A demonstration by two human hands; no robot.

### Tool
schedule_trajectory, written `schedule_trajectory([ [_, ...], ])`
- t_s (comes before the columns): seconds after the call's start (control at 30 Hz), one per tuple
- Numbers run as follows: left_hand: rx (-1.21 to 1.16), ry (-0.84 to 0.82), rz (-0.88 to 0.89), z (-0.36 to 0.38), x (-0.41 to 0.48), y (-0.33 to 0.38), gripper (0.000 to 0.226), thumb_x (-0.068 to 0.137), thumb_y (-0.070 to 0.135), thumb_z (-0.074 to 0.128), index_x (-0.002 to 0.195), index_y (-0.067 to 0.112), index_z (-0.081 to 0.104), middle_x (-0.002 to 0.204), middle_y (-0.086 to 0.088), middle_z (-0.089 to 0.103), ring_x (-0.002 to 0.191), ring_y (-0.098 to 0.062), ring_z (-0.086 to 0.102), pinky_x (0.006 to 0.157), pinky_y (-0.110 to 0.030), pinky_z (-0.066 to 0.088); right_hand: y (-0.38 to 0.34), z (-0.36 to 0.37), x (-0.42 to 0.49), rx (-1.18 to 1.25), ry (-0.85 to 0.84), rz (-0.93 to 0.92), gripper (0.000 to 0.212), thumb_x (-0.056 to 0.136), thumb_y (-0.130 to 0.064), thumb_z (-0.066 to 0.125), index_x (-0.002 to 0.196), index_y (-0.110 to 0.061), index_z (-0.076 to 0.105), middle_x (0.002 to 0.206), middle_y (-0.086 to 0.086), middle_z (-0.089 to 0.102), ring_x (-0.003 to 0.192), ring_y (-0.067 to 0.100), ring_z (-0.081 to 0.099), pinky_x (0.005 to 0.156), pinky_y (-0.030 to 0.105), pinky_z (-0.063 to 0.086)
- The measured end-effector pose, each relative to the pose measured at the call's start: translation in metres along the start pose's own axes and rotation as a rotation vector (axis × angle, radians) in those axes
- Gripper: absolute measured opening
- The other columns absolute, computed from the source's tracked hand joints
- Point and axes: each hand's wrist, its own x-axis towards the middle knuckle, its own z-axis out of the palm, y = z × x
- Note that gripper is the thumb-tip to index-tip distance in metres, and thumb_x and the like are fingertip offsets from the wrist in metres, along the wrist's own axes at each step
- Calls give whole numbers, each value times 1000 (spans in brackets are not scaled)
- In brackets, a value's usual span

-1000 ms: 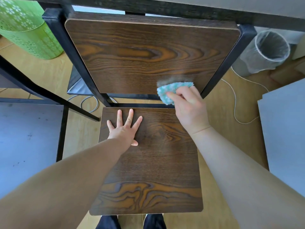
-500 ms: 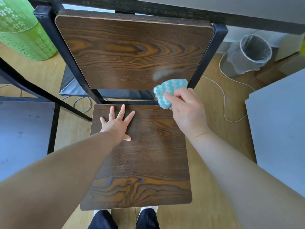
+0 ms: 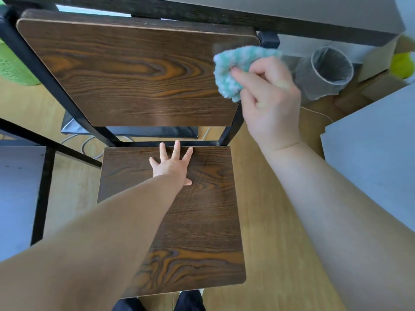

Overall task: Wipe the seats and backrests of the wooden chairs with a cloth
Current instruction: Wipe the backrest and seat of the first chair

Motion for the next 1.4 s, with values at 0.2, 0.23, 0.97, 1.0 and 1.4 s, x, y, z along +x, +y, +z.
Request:
schedule_trajectory([
  [0.2,-14,-16,0,1,0,2,105,93,46,64,152,40,-24,160,-1,-34,145,-44,-28,115,-70,6,8,31,-46,39,-100,13,27,98,-13,50,102,-6,76,84,11,62,77,28,56,67,31,49],
  [0.23,-16,-18,0,1,0,2,105,93,45,63,151,39,-24,159,-1,-35,144,-44,-29,115,-70,5,9,36,-53,37,-125,15,25,96,-11,52,102,-6,76,84,10,62,78,28,55,66,31,48],
  [0.97,3,-11,-9,4,1,0,106,93,48,62,151,39,-26,159,-1,-36,144,-44,-29,114,-70,5,13,-40,9,-2,76,39,19,94,-1,60,104,-4,75,87,17,63,81,28,61,75,21,47],
  [1.0,2,-11,-9,4,1,0,106,93,48,62,151,39,-26,159,-1,-36,144,-44,-29,114,-69,5,18,-35,8,-2,56,38,19,94,-2,60,104,-5,75,87,17,62,81,28,60,75,22,48],
  [1.4,7,-7,5,3,1,1,103,94,46,61,151,38,-25,159,-2,-36,144,-45,-29,114,-71,4,39,28,-63,49,-20,53,15,94,-3,62,97,-5,77,82,14,62,73,27,57,65,31,50],
])
